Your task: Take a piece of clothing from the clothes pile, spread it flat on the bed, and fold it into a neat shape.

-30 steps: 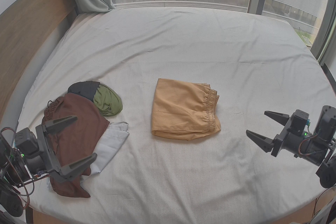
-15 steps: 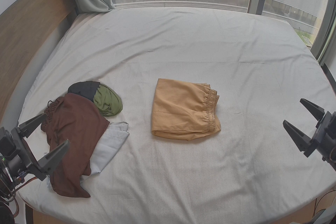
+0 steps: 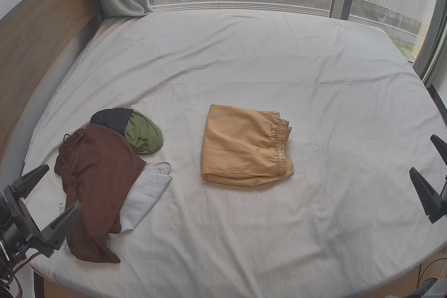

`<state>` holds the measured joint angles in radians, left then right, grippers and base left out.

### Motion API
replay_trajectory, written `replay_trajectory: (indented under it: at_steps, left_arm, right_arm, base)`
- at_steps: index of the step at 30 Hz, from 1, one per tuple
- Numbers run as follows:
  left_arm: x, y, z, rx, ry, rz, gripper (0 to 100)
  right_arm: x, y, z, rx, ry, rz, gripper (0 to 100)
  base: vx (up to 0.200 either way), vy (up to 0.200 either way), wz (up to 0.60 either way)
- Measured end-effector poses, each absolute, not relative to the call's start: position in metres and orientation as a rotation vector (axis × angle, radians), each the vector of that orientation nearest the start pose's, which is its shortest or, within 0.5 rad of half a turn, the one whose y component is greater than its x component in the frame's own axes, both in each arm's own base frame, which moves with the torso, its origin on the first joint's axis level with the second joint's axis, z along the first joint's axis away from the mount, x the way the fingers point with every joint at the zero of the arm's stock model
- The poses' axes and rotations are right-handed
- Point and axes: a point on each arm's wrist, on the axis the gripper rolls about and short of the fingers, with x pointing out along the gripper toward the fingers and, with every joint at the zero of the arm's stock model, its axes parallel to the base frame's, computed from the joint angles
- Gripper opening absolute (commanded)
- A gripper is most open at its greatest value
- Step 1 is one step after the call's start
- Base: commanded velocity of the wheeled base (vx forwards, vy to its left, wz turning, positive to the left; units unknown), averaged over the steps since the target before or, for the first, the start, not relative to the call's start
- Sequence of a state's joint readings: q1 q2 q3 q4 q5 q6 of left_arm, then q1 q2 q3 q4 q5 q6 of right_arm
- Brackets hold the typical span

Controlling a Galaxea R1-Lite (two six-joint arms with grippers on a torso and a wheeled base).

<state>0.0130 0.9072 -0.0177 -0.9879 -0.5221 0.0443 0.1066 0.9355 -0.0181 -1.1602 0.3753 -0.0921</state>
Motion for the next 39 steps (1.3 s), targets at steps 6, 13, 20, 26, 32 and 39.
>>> replay_trajectory:
  at_steps: [6,13,20,26,32,39]
  left_arm:
    - [0.064,-0.010,0.150,0.062,-0.067,-0.505,100]
    - [0.043,-0.011,0.144,0.064,-0.074,-0.507,100]
    - [0.025,-0.011,0.139,0.072,-0.110,-0.505,100]
    - [0.013,-0.011,0.135,0.080,-0.144,-0.499,100]
    - [-0.001,-0.010,0.120,0.060,-0.106,-0.446,100]
    - [-0.016,-0.008,0.097,0.031,-0.050,-0.358,100]
  right_arm:
    - [0.061,0.014,0.164,-0.111,-0.214,0.455,100]
    - [0.027,0.010,0.143,-0.095,-0.150,0.444,100]
    - [-0.003,0.008,0.121,-0.081,-0.146,0.426,100]
    - [-0.019,0.007,0.101,-0.067,-0.114,0.380,100]
    - [-0.022,0.005,0.090,-0.041,-0.077,0.259,100]
    - [-0.023,0.000,0.083,-0.016,-0.027,0.016,100]
  base:
    - [0.000,0.000,0.00]
    - [0.000,0.000,0.00]
    - [0.000,0.000,0.00]
    - [0.000,0.000,0.00]
    - [0.000,0.000,0.00]
    - [0.000,0.000,0.00]
